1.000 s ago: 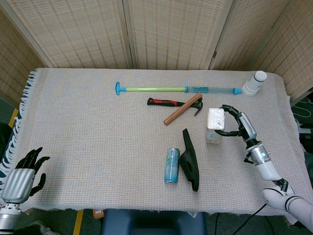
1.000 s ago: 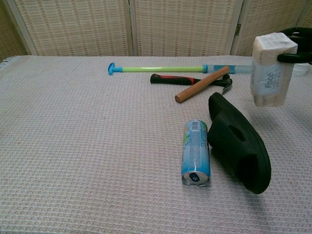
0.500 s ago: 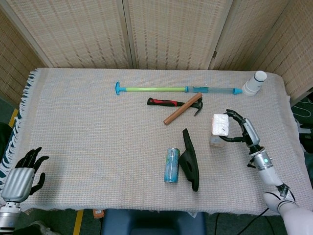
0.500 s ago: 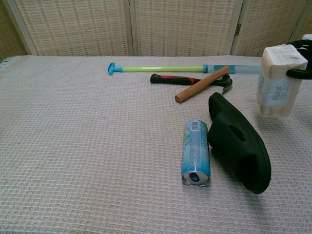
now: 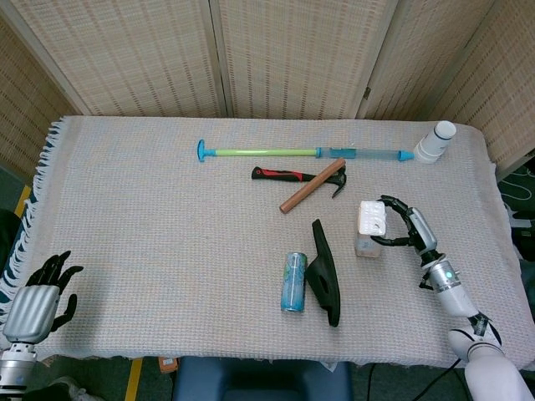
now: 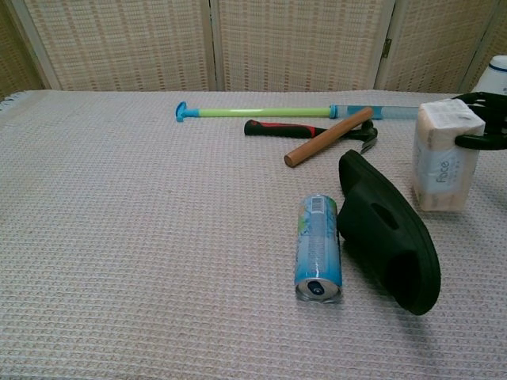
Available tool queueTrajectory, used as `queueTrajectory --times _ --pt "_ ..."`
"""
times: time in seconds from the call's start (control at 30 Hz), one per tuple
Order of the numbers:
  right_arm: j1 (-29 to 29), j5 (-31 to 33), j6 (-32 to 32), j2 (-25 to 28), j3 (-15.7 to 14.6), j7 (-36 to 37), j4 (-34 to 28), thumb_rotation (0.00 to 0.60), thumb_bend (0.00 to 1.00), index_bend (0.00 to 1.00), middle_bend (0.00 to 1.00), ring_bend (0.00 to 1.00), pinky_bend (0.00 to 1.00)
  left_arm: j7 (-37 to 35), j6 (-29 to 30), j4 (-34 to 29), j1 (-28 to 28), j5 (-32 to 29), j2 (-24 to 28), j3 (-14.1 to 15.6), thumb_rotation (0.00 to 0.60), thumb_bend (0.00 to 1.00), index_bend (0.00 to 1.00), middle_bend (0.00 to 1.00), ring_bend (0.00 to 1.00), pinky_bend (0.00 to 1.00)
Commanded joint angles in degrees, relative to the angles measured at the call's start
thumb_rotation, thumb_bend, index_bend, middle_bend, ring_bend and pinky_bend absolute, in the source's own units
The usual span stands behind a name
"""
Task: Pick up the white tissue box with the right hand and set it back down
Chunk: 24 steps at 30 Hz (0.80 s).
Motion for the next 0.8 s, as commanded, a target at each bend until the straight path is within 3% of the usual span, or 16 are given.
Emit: queueTrajectory --times 0.03,0.6,0.8 --pt "0.15 -0.13 -0.20 -0.17 -0.35 0.32 0.32 0.600 0.26 0.49 0.51 0.28 0.00 0.10 -0.09 0.08 -0.05 -0.12 -0.08 -0.02 0.600 0.53 0.23 0.00 0.00 0.18" --pt "-1.58 -0.91 -2.24 -0.08 -3.11 1.29 1.71 0.600 0.27 0.49 0.51 0.28 0.00 0.98 -0.44 0.10 -0.21 -0.66 -0.31 0.00 0.600 0.53 0.23 0.00 0.00 0.18" --pt "-1.90 -1.53 -1.75 0.71 -4.08 1.29 1.49 0.600 0.27 0.44 0.50 0.25 0.00 1.11 -0.33 0.06 -0.20 -0.49 -0.35 0.07 0.600 0.53 0.23 0.00 0.00 0.18"
